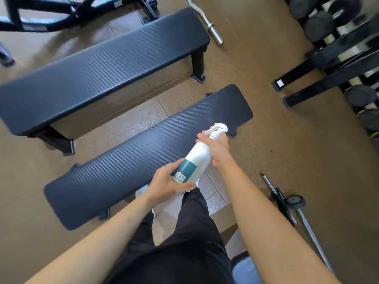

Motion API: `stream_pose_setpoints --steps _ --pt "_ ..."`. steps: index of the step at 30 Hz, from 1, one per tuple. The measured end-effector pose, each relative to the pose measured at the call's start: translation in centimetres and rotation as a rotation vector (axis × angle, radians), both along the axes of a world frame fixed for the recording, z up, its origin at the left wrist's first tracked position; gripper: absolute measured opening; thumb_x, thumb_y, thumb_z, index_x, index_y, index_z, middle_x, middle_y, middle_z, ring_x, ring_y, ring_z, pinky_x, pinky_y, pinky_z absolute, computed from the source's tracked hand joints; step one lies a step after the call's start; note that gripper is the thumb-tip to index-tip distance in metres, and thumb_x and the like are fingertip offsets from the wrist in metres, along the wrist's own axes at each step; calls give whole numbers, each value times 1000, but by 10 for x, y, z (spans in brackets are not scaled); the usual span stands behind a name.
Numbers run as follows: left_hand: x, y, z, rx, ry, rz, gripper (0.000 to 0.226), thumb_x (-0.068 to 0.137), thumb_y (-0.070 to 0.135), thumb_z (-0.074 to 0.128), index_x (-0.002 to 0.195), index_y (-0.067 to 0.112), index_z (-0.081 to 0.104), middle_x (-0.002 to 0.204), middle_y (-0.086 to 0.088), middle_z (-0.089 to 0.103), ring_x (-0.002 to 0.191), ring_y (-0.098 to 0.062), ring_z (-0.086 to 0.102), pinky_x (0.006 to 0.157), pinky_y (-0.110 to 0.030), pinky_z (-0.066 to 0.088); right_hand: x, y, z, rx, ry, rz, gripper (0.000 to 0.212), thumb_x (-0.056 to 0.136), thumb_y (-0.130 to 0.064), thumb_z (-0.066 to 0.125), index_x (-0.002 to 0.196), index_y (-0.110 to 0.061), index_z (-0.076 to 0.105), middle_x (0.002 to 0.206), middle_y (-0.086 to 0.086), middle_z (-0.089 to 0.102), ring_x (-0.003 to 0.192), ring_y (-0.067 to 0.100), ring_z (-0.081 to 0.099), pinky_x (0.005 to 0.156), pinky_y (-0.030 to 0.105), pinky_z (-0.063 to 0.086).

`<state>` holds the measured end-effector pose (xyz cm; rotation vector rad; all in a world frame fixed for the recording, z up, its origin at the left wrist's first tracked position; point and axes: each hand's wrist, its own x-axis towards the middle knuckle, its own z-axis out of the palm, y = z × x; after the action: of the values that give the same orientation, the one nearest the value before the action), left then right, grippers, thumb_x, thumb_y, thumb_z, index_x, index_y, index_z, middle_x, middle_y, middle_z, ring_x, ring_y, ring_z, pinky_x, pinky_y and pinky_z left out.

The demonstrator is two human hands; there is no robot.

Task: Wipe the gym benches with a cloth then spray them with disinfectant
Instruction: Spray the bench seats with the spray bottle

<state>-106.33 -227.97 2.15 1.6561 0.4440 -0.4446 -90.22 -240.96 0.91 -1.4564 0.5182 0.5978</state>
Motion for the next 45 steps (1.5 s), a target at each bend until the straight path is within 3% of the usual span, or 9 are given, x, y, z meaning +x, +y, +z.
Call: stream_pose_setpoints --steps 3,9,13,19,28,34,38,42,45 --pt "-17 5 -1 14 -9 32 68 61 49 89 124 54 64 105 9 71 98 -13 68 92 -42 56 -15 7 3 -93 4 -19 28 84 10 73 97 -4 53 80 13 63 60 18 67 62 36 59" --pt "-21 0 1 -31 25 81 71 61 42 93 123 57 62 101 15 69 91 -12 69 80 -48 63 -17 1 3 -57 -11 34 46 78 8 78 119 2 57 102 14 69 79 26 72 72 41 62" --pt "-11 -14 1 37 53 55 70 56 52 88 116 67 57 101 18 68 95 -13 68 86 -46 60 -6 -8 -6 -63 51 18 31 68 1 77 95 -1 62 80 12 65 71 28 67 70 43 57" --pt "8 -34 -3 46 138 37 75 58 54 88 129 44 64 101 13 74 94 -9 71 91 -42 59 7 -33 -26 -6 177 -47 30 84 7 73 112 6 62 87 13 68 71 25 73 59 35 59" --pt "-27 -39 -8 83 228 14 77 58 58 83 129 33 66 102 14 73 92 -5 69 79 -23 53 -28 -33 -55 -110 355 -26 32 83 7 69 101 -11 50 80 16 67 59 26 65 62 42 58" --pt "-82 -21 -8 69 211 95 80 60 60 84 132 32 65 110 12 72 100 -11 69 88 -38 60 -71 -1 -48 -51 359 96 23 92 0 69 101 -11 50 86 14 67 66 22 67 63 38 59" --pt "-142 10 -13 93 186 185 77 58 60 85 130 42 63 113 20 71 105 -5 68 92 -37 60 -122 43 -46 -89 351 144 28 91 0 68 105 -10 46 76 15 68 63 27 65 76 53 59" --pt "-216 51 -9 81 157 271 58 61 51 91 110 56 62 106 34 69 100 4 68 91 -34 61 -191 93 -37 -16 300 164 26 92 -3 71 109 -7 52 76 10 70 61 20 70 59 37 60" --pt "-282 79 -4 70 129 356 61 59 53 92 114 51 65 105 30 71 99 2 69 90 -35 61 -252 132 -30 3 263 206 27 87 -5 78 103 -7 57 81 11 71 66 20 71 66 41 60"
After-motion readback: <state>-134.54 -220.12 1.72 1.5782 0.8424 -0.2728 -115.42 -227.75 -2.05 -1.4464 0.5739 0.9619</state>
